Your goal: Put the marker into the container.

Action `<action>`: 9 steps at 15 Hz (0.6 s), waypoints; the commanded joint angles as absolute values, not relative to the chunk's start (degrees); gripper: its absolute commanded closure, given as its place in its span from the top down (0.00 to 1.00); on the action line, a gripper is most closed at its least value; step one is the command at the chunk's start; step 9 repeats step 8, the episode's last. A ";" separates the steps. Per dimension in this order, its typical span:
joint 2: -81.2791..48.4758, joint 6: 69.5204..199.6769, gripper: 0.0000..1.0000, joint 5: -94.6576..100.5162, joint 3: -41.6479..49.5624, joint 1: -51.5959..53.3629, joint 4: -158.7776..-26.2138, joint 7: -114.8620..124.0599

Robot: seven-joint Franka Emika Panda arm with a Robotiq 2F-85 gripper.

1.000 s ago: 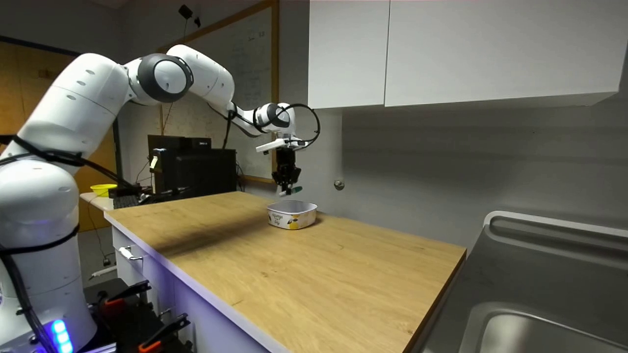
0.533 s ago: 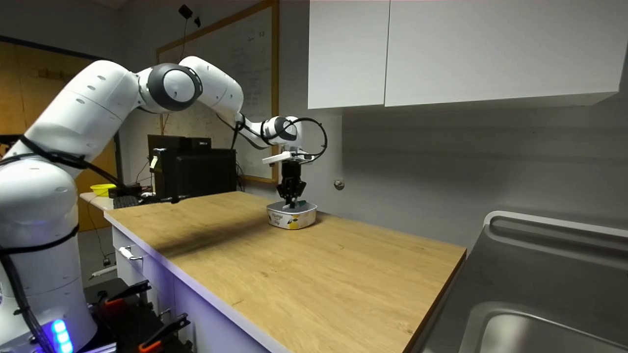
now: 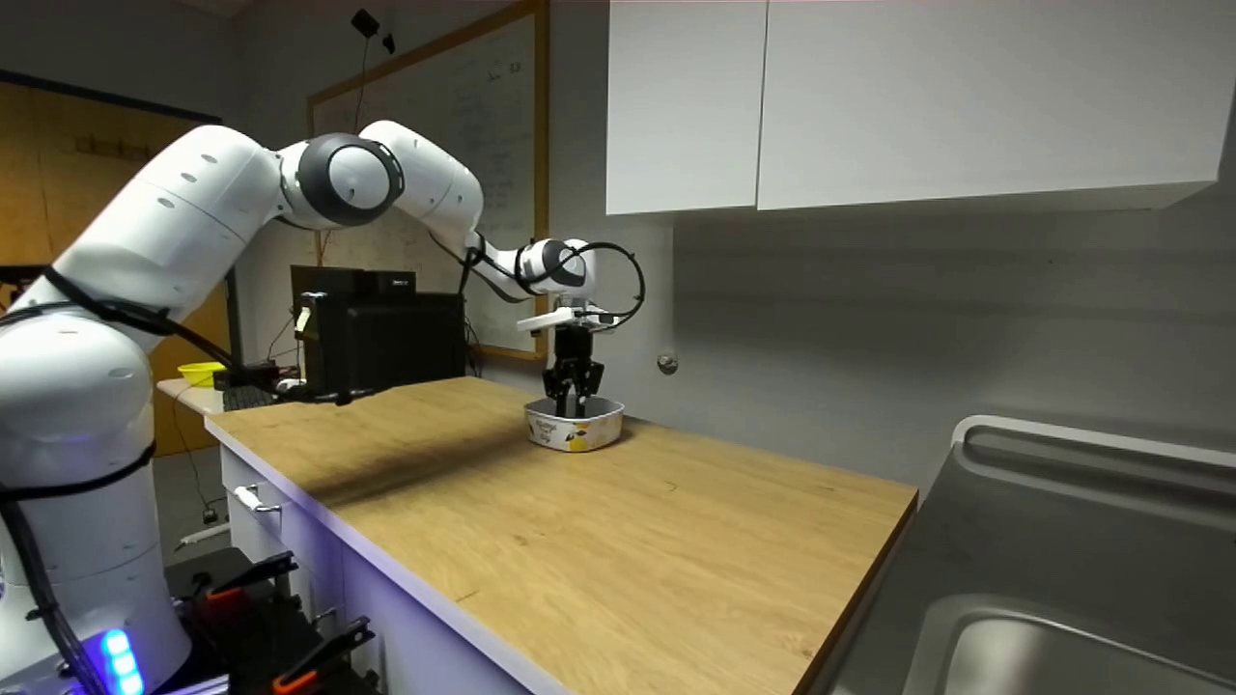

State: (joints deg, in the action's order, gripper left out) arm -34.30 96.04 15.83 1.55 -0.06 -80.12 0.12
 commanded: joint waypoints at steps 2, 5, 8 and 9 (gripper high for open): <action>-35.12 95.21 0.87 15.50 1.83 0.51 -78.69 -0.80; -34.68 95.21 1.00 15.39 1.72 0.67 -78.88 -0.91; -33.77 95.85 1.00 15.28 1.34 0.79 -79.86 -1.74; -33.77 95.85 1.00 15.28 1.34 0.79 -79.86 -1.74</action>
